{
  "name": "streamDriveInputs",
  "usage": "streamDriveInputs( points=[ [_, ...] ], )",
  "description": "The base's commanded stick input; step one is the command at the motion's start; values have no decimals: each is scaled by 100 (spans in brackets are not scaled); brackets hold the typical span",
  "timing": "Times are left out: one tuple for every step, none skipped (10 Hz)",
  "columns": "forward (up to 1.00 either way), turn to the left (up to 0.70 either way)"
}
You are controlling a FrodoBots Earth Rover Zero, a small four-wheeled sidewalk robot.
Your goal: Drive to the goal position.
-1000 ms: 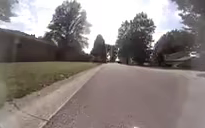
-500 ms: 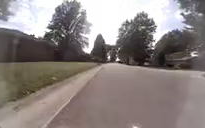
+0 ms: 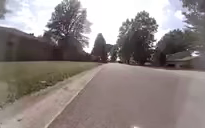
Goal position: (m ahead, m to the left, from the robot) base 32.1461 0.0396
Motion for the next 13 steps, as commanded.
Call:
streamDriveInputs(
  points=[
    [100, 0],
    [100, 0],
    [100, -22],
    [100, -38],
    [100, -18],
    [100, -1],
    [100, 0],
    [100, 0],
    [100, 0],
    [100, 0],
    [100, 0],
    [100, 0],
    [100, 0]
  ],
)
